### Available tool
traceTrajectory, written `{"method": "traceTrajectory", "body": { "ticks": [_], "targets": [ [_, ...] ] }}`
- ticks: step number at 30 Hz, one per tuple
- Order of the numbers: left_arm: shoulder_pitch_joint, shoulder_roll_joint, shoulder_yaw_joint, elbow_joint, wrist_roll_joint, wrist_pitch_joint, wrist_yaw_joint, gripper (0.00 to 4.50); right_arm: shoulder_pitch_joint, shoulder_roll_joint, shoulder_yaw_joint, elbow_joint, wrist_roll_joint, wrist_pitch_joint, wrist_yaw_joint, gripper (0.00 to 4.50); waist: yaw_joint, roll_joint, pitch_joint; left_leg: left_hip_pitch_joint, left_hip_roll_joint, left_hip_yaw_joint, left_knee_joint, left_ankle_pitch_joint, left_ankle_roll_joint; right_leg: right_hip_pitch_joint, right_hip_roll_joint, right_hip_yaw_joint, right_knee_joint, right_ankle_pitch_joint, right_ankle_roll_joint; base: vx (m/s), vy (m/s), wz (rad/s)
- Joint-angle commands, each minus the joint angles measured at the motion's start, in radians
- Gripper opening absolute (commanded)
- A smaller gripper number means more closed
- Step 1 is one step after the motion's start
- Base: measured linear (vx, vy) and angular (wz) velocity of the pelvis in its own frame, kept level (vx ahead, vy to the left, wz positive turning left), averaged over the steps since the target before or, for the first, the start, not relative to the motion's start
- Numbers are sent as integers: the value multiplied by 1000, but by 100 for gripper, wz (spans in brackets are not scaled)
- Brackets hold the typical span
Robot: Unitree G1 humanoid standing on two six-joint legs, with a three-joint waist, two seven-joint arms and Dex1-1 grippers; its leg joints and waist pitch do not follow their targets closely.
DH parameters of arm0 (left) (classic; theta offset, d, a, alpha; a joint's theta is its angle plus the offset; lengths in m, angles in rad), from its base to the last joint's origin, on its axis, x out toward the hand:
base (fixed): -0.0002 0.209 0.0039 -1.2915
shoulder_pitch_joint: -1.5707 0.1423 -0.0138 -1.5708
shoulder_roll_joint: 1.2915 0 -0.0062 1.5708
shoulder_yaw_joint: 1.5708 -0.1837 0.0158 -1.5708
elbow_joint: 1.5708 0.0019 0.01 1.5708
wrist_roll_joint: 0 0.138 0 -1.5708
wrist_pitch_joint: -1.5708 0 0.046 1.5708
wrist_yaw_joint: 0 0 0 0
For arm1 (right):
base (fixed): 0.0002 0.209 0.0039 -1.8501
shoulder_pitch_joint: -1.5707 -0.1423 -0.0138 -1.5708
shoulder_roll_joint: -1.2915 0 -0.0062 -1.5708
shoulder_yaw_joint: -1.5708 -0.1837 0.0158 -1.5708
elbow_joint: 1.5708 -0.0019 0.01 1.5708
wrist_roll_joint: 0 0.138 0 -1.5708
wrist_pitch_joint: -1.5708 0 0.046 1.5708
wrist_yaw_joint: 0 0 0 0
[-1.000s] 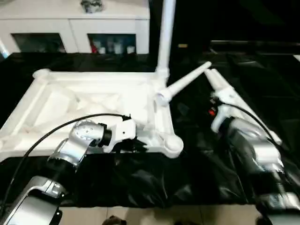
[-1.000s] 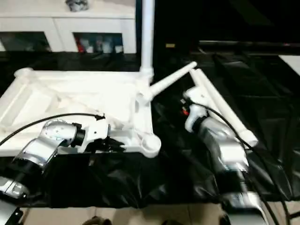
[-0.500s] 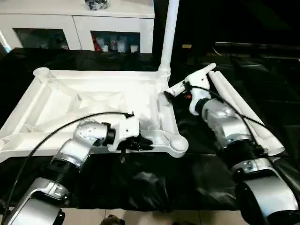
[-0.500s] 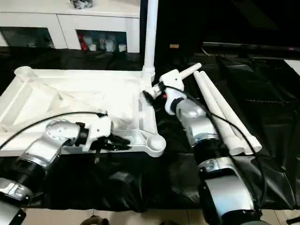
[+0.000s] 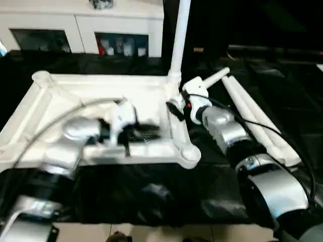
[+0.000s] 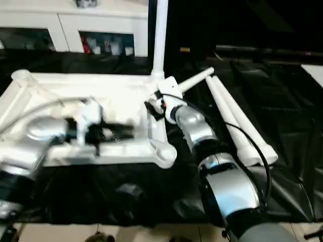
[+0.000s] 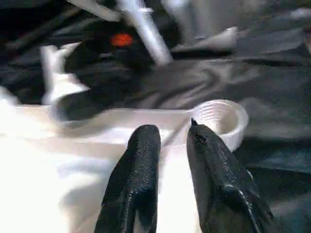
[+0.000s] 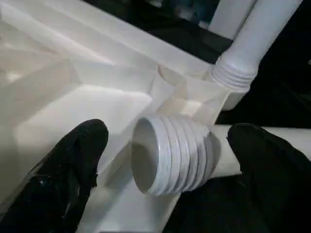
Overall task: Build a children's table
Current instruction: Rotate leg to tighten
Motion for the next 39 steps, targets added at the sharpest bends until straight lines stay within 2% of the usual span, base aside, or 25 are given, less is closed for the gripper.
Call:
{"method": "traceTrajectory", "body": {
  "ticks": [1, 2, 3, 4, 5, 9, 14, 16, 17, 19, 20, 23, 27, 33, 34, 39],
  "targets": [
    [39, 20, 64, -80, 60, 57, 120, 115, -48, 6, 4, 59, -25, -33, -28, 450, 1, 13, -80, 26, 24, -15, -77, -297, -51, 48, -33, 37, -52, -230, -213, 0, 0, 0],
    [51, 24, 88, -100, 58, 69, 141, 115, -55, 9, 2, 72, -27, -38, -37, 450, 0, 13, -81, 24, 25, -16, -76, -292, -54, 49, -35, 37, -49, -218, -217, 0, 0, 0],
    [51, 24, 88, -100, 58, 69, 141, 115, -55, 9, 2, 72, -27, -38, -37, 450, -1, 15, -77, 23, 22, -15, -77, -299, -53, 48, -33, 36, -53, -228, -216, 0, 0, 0],
    [88, 40, 118, -164, 41, 110, 147, 115, -69, 15, -9, 97, -29, -53, -58, 450, 2, 18, -69, 22, 21, -16, -79, -316, -51, 43, -33, 37, -55, -241, -213, 0, 0, 0],
    [103, 46, 124, -186, 36, 121, 144, 115, -72, 17, -12, 103, -29, -56, -66, 450, 1, 17, -71, 21, 23, -18, -79, -317, -53, 46, -35, 37, -53, -240, -214, 0, 0, 0],
    [161, 68, 132, -275, 12, 177, 144, 115, -86, 17, -27, 126, -28, -66, -100, 450, 7, 18, -62, 28, 22, -16, -81, -356, -49, 34, -28, 39, -58, -259, -210, 0, 0, 0],
    [212, 79, 118, -362, -16, 239, 159, 115, -83, -1, -42, 146, -26, -87, -92, 450, 11, 19, -62, 32, 20, -17, -82, -394, -59, 31, -25, 39, -61, -284, -199, 0, 0, 0],
    [207, 71, 115, -370, -12, 255, 169, 115, -75, -16, -39, 151, -36, -96, -90, 450, 9, 24, -64, 30, 21, -18, -82, -402, -67, 34, -26, 39, -61, -292, -195, 0, 0, 0],
    [201, 68, 112, -371, -11, 260, 170, 115, -69, -29, -36, 150, -44, -106, -88, 450, 9, 22, -63, 30, 20, -18, -81, -402, -68, 34, -25, 39, -62, -293, -194, 0, 0, 0],
    [197, 66, 110, -370, -15, 262, 170, 115, -63, -39, -36, 145, -43, -114, -84, 450, 9, 29, -67, 29, 17, -19, -79, -399, -68, 37, -26, 39, -61, -293, -193, 0, 0, 0],
    [195, 64, 109, -368, -17, 264, 170, 115, -58, -46, -37, 141, -41, -118, -79, 450, 8, 26, -66, 27, 17, -19, -79, -397, -67, 37, -25, 40, -63, -292, -194, 0, 0, 0],
    [194, 71, 98, -371, -24, 273, 177, 115, -35, -69, -32, 131, -50, -136, -71, 450, 9, 33, -70, 26, 16, -20, -76, -382, -65, 40, -24, 39, -60, -263, -204, 0, 0, 0],
    [194, 73, 94, -372, -25, 275, 178, 115, -23, -79, -34, 126, -52, -144, -66, 450, 8, 35, -72, 24, 16, -19, -74, -365, -61, 42, -21, 39, -58, -231, -220, 0, 0, 0],
    [200, 78, 79, -389, -34, 285, 171, 115, 65, -140, -55, 38, -29, -163, -27, 450, 13, 33, -74, 27, 16, -17, -71, -349, -49, 45, -18, 38, -58, -213, -228, 0, 0, 0],
    [203, 79, 78, -392, -36, 285, 172, 115, 94, -152, -59, -3, -22, -161, -16, 450, 14, 29, -75, 25, 15, -16, -70, -337, -43, 49, -18, 38, -58, -208, -223, 0, 0, 0],
    [216, 77, 82, -412, -49, 290, 180, 115, 287, -213, -87, -308, 8, -82, 16, 450, 13, 22, -76, 21, 13, -16, -70, -307, -34, 52, -16, 39, -60, -216, -202, 0, 0, 0]
  ]
}}
